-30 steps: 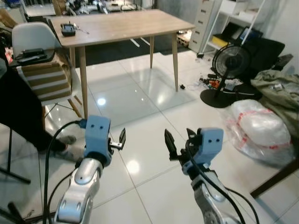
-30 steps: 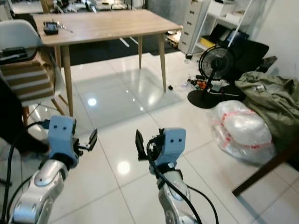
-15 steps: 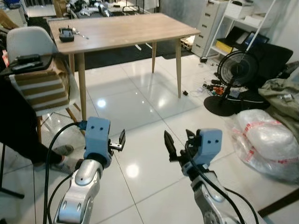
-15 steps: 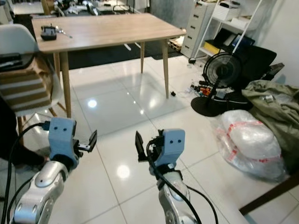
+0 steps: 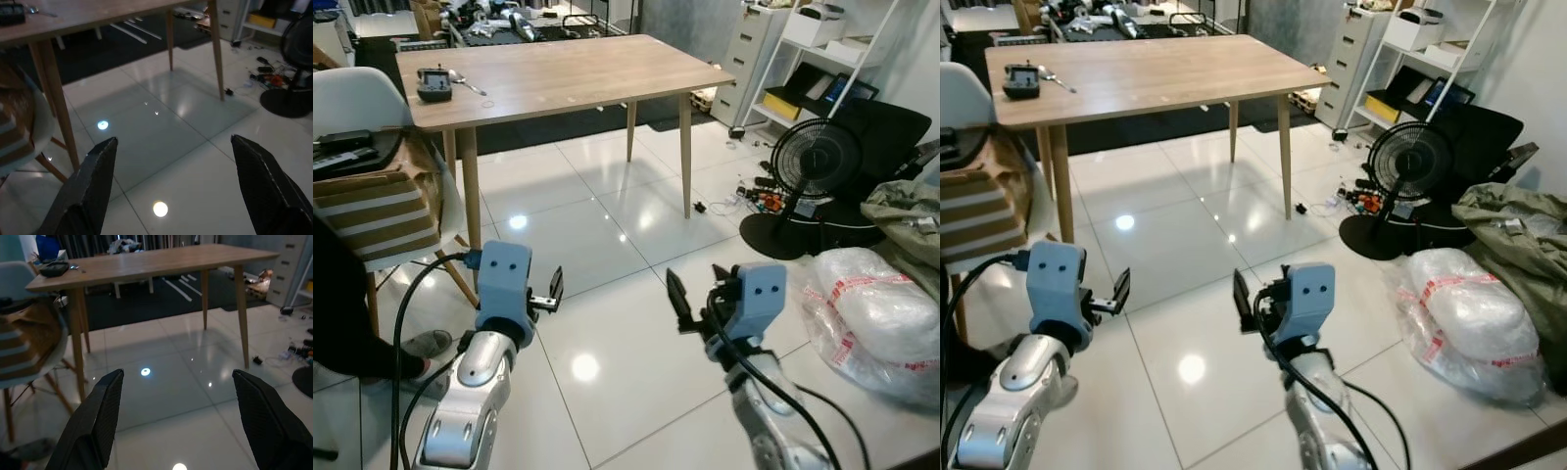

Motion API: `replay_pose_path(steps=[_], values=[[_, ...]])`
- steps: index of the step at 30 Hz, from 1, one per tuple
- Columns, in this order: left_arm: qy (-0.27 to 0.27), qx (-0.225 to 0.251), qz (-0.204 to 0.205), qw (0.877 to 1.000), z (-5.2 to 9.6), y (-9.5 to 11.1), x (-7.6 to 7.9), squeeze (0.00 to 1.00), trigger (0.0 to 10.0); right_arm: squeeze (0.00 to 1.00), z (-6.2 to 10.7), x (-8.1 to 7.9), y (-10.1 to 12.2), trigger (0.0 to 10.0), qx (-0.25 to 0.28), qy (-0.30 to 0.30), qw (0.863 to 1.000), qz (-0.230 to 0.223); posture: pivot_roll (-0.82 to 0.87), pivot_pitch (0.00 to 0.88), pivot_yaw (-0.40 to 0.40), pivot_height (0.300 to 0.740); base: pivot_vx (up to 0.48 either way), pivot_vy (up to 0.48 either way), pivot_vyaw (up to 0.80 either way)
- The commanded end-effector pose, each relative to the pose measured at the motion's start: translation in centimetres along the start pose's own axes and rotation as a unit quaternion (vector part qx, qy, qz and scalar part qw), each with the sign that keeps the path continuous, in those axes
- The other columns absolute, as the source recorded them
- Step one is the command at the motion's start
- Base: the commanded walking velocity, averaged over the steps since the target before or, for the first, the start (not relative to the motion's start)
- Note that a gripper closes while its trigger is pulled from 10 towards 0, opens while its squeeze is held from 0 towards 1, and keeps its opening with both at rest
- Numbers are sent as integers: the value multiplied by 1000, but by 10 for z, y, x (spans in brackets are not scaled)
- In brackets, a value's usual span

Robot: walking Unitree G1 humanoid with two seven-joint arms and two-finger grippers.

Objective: Setting the table

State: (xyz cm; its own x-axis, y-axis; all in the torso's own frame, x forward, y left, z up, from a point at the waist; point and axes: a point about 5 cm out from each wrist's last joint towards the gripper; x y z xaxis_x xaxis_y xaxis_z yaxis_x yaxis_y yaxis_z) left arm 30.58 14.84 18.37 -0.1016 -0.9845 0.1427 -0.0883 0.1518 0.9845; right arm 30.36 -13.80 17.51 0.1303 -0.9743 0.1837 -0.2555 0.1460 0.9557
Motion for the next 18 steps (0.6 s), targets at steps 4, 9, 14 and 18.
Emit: replay_pose_path(steps=[4,9,14,18], values=[[6,-15,-19,1000,7,-11,-7,0,10000,0,1,22,-9,10000,-21,-35,999,1,104,104,2,740,480,0,0],[6,-10,-36,999,9,-14,-6,0,10000,0,1,36,-14,10000,-35,-43,998,-11,101,110,-6,740,480,0,0],[6,-5,-34,999,9,-13,-4,0,10000,0,-1,38,-13,10000,-34,-37,999,-3,105,114,-19,740,480,0,0],[10,0,-28,1000,9,-12,-3,0,10000,0,-4,39,-12,10000,-34,-36,999,-9,106,117,-30,740,480,0,0]])
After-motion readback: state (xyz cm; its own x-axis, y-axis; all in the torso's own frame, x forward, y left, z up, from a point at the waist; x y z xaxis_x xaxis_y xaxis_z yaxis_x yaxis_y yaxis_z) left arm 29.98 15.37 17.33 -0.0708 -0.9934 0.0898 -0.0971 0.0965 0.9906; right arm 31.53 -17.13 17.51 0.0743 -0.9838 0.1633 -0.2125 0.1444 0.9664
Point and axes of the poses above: a point about 5 cm out from each wrist's last joint towards the gripper, its own z axis pointing back from the gripper into the wrist, its own y axis along the axis of the wrist's last joint, x = y × z, and after that the axes turned 13 degrees about z, right-handed
